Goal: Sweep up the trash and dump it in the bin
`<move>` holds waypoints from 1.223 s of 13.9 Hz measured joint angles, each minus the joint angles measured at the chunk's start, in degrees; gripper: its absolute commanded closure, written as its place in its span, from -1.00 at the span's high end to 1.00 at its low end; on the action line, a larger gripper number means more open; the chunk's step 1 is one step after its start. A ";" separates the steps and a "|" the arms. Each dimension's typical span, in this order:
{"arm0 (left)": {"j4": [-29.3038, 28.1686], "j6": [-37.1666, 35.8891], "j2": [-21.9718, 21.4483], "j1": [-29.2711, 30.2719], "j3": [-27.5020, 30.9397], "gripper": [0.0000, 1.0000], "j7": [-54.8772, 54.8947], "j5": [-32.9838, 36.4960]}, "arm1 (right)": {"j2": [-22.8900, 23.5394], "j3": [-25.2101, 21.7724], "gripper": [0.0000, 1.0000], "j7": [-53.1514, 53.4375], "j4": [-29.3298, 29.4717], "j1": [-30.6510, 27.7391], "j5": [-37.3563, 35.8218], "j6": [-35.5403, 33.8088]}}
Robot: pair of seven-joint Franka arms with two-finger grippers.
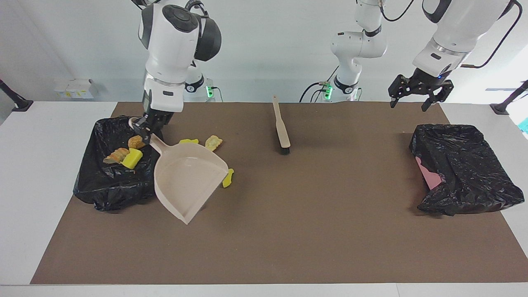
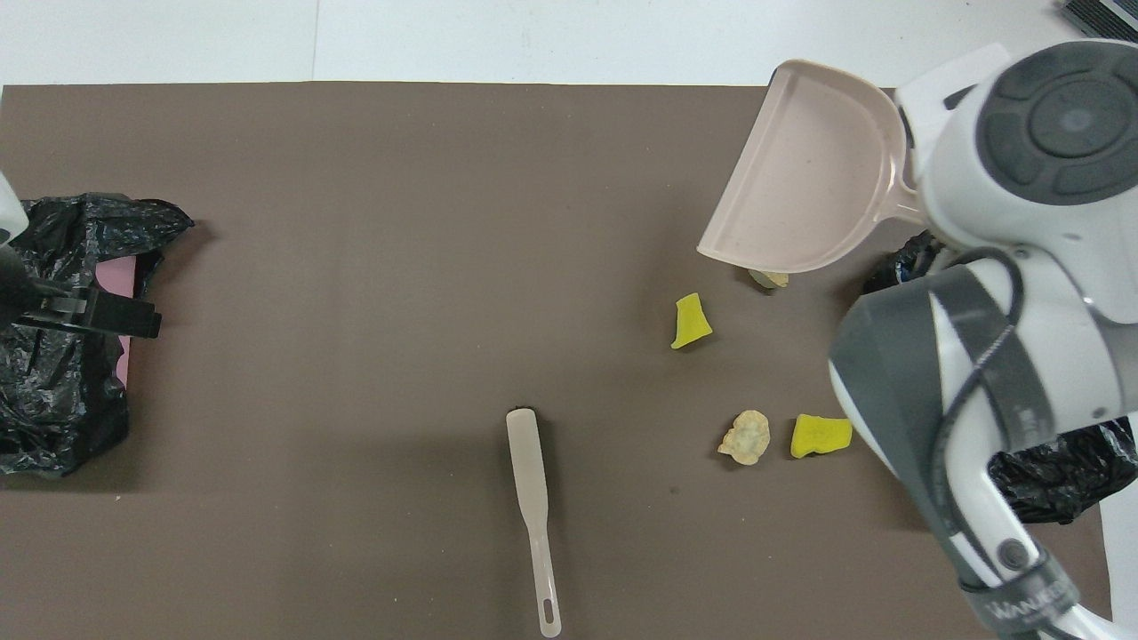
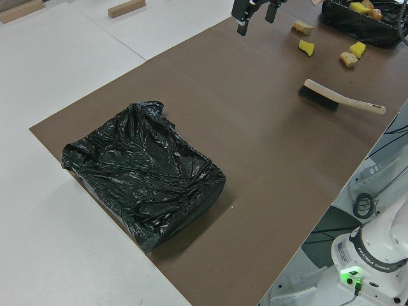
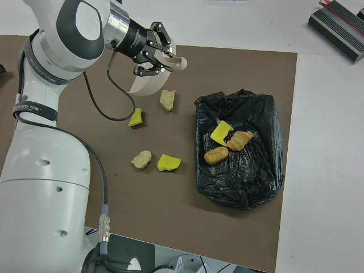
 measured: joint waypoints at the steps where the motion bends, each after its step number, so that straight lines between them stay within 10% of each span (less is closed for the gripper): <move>1: 0.00 -0.03 0.00 -0.25 0.01 1.00 0.00 0.00 | 1.25 0.03 -1.00 6.82 0.27 1.69 1.33 0.00; 8: -0.37 -0.07 0.00 -0.50 0.20 1.00 0.02 0.00 | 11.02 0.07 -1.00 44.15 6.22 11.27 10.78 2.48; 17: -0.78 -0.21 -0.04 -0.50 0.32 1.00 0.02 0.00 | 20.78 0.09 -1.00 62.34 8.91 18.88 17.00 10.77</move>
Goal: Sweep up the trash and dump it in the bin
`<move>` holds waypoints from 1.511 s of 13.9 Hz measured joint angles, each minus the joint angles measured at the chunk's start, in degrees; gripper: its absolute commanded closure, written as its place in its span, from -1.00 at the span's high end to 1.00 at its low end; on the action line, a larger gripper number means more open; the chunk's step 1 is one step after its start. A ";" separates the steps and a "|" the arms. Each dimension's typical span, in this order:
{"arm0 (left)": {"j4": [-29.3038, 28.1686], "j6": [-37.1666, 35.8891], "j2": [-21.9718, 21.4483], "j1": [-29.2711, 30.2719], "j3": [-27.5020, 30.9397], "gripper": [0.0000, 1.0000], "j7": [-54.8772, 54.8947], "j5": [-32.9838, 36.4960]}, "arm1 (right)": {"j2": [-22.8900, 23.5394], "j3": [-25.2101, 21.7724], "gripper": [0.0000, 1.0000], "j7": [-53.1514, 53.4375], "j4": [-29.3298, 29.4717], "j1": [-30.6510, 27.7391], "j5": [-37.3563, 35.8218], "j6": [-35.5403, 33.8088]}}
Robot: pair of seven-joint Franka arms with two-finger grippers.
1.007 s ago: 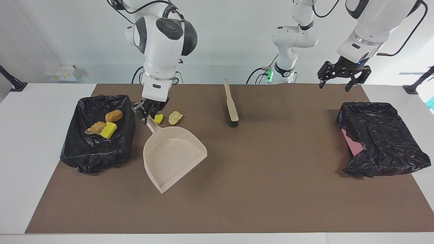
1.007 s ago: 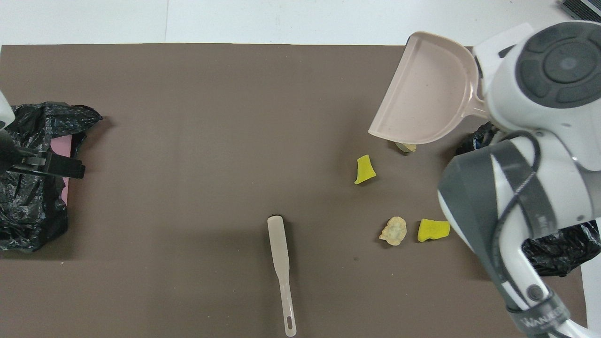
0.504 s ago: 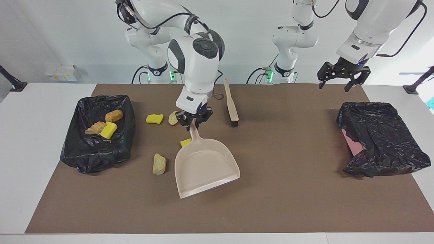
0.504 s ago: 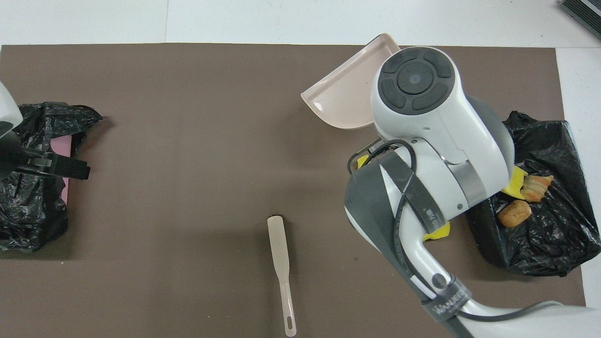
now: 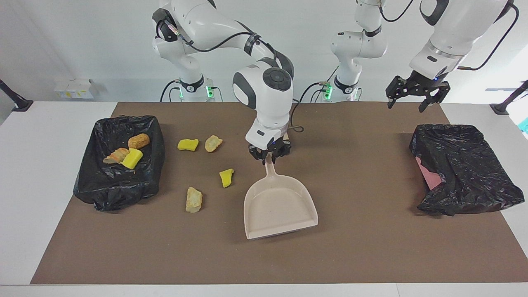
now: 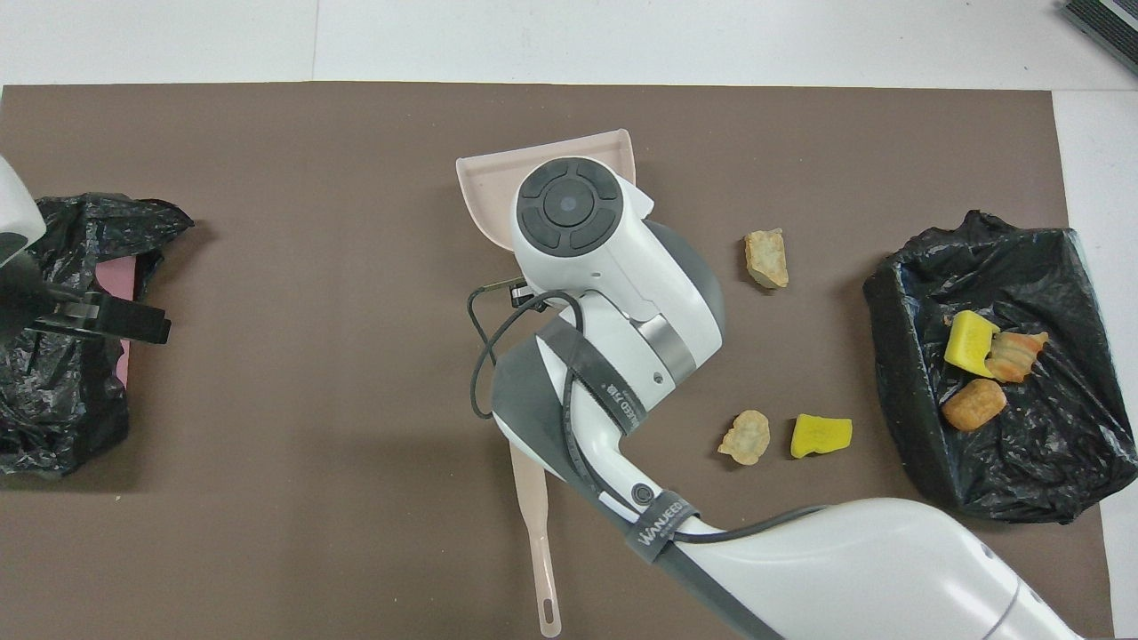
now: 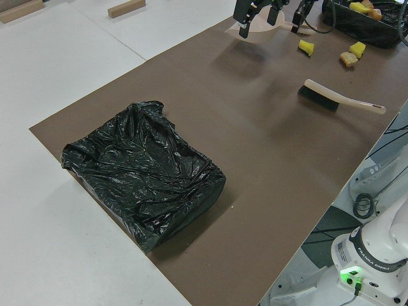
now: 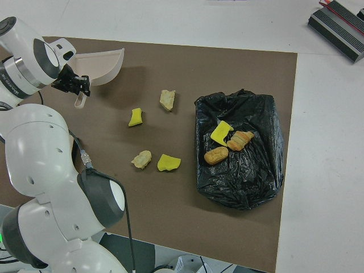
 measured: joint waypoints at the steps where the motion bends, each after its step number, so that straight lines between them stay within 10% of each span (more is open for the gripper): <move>1: 0.00 -0.03 -0.01 0.00 0.00 1.00 0.00 0.00 | 0.99 0.00 -1.00 0.06 0.06 0.60 0.12 0.35; 12: -0.57 -0.03 -0.02 -0.01 -0.08 1.00 -0.01 0.00 | 5.50 -0.18 -0.99 7.04 0.50 3.24 2.88 6.18; 14: -0.71 0.06 -0.02 -0.01 -0.14 1.00 -0.01 0.00 | 5.68 -0.32 -0.40 7.04 0.50 3.20 2.87 7.49; 21: -0.91 0.33 0.25 -0.04 -0.21 1.00 -0.01 0.00 | 5.41 -0.58 0.53 7.10 0.74 2.45 3.22 7.58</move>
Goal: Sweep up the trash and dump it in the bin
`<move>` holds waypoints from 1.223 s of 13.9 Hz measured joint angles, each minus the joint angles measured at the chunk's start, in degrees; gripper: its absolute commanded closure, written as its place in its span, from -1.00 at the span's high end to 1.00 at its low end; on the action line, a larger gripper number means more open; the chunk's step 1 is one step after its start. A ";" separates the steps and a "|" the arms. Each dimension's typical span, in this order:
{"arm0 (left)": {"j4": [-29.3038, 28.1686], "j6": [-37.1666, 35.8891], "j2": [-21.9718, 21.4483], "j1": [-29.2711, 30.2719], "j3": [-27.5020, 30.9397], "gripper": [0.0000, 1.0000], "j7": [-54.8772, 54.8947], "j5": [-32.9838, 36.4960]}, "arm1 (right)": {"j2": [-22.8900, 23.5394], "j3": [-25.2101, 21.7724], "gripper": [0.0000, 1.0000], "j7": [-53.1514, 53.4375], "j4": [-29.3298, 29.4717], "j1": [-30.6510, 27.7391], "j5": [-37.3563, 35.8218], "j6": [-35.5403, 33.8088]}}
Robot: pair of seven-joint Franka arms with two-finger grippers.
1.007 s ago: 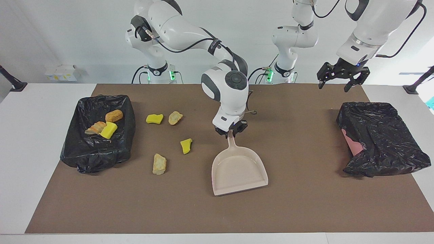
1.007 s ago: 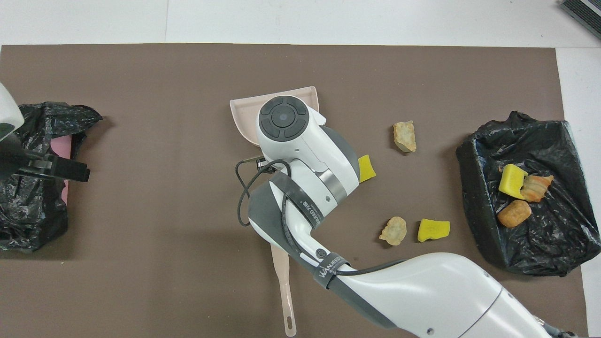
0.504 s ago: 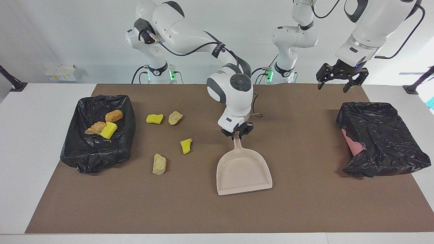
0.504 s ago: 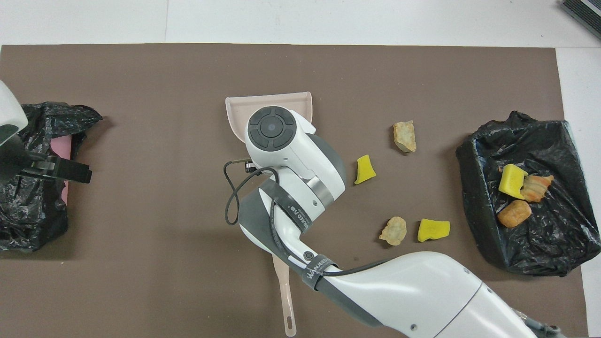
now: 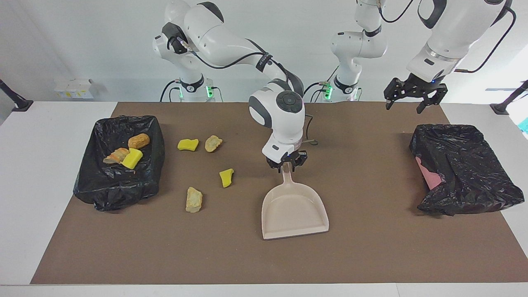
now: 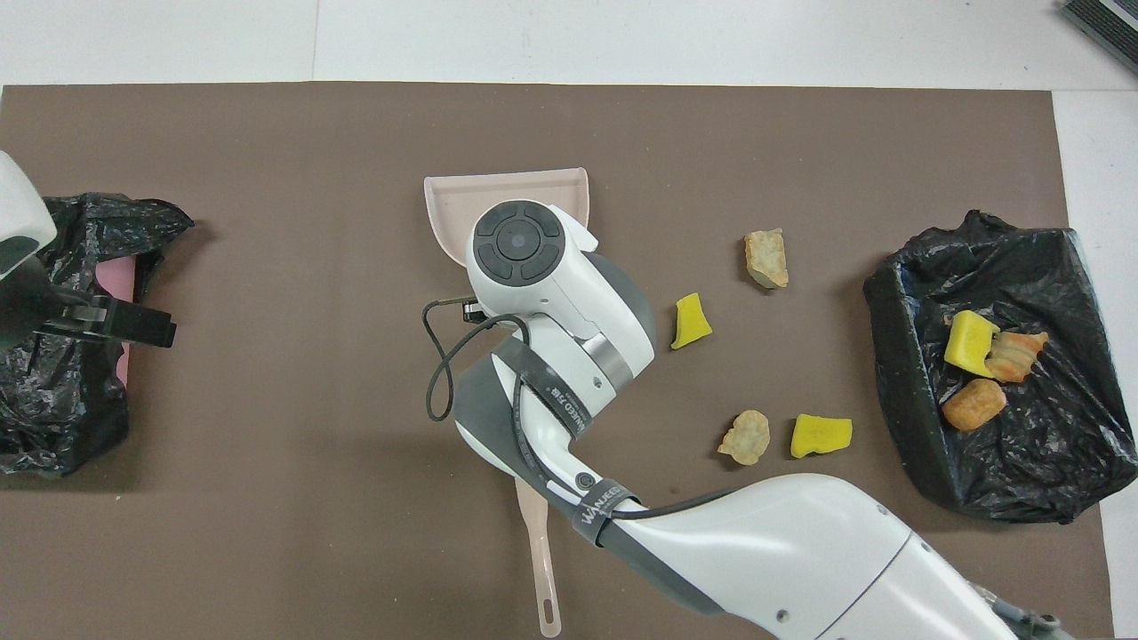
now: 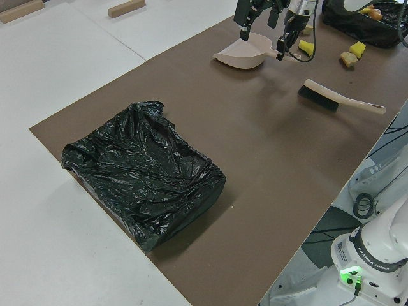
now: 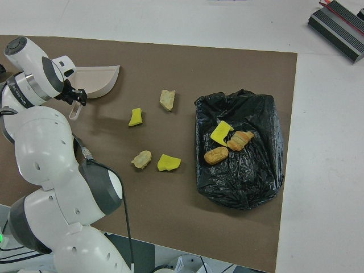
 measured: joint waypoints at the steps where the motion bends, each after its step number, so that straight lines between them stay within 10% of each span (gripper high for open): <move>1: -0.05 0.16 0.18 -0.01 -0.02 1.00 0.00 0.00 | -0.45 0.00 0.55 0.00 0.07 -0.03 0.25 -0.16; 6: -0.50 4.78 2.88 -1.52 -0.27 1.00 -0.22 -0.02 | -7.59 0.71 0.54 0.01 -4.36 0.45 4.25 -4.87; 17: -0.97 20.33 14.76 -15.43 -0.74 1.00 -15.58 -0.10 | -33.64 1.05 0.48 0.01 -45.81 10.22 15.71 3.93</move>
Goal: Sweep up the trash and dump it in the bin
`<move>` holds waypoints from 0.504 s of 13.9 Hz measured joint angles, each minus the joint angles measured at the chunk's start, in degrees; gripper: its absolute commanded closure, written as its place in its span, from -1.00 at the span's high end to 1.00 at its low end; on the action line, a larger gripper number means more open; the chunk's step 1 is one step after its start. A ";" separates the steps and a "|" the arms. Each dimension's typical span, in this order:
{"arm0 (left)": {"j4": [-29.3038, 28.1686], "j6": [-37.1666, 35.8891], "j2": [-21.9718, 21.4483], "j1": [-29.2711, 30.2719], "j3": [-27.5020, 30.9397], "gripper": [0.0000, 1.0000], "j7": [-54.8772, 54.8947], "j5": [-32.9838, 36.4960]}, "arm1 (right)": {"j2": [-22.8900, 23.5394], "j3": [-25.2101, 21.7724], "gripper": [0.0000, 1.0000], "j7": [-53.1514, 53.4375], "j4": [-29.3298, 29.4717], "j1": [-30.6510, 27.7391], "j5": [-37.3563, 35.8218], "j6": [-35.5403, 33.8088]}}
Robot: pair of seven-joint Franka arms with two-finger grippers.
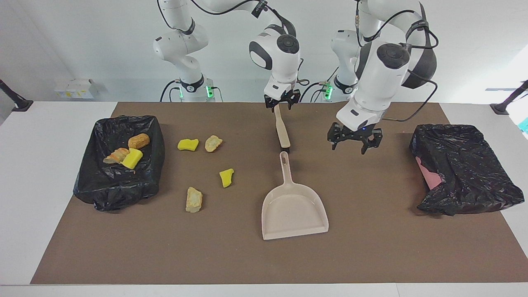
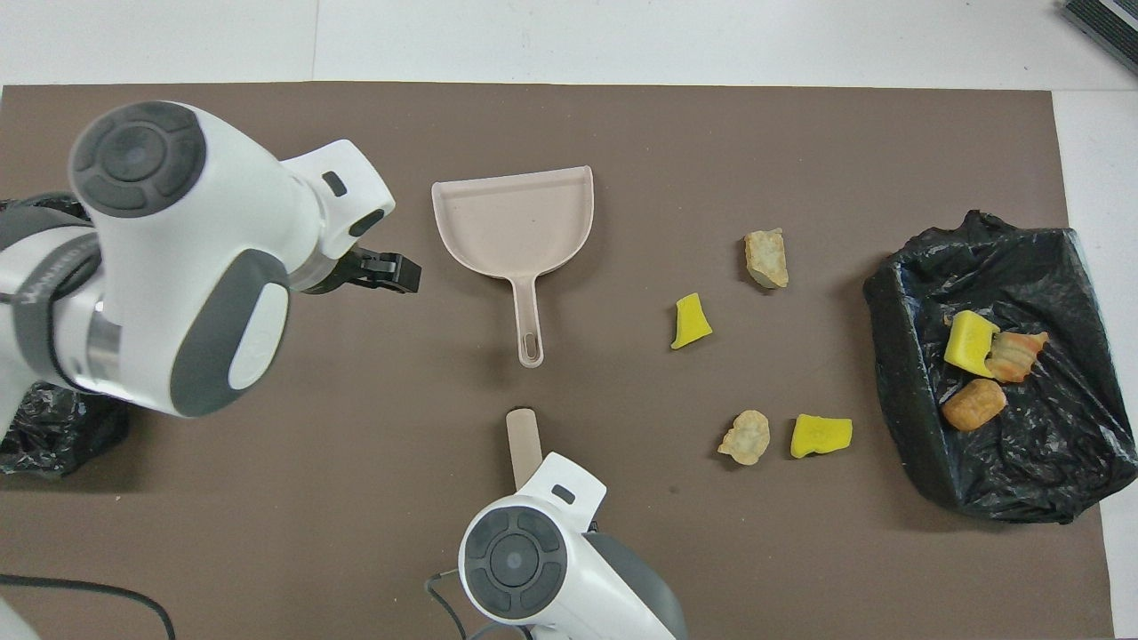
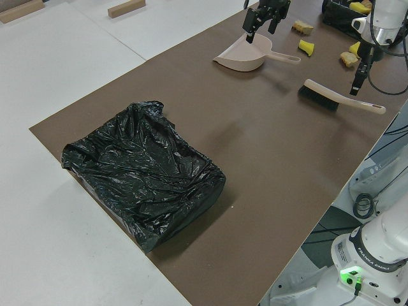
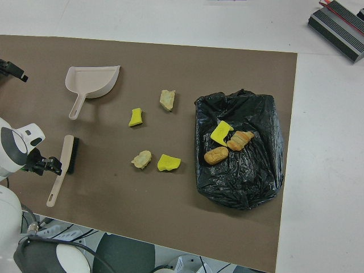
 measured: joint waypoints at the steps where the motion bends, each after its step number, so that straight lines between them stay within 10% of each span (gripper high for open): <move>1: -0.05 2.00 1.28 -1.60 -0.03 1.00 -3.01 0.00 | -0.32 -0.02 0.48 0.00 -1.59 0.30 0.01 0.38; 7: -0.61 10.84 7.46 -8.38 -0.11 1.00 -13.34 0.00 | -0.92 -0.08 0.44 -1.03 -5.97 0.96 4.58 4.31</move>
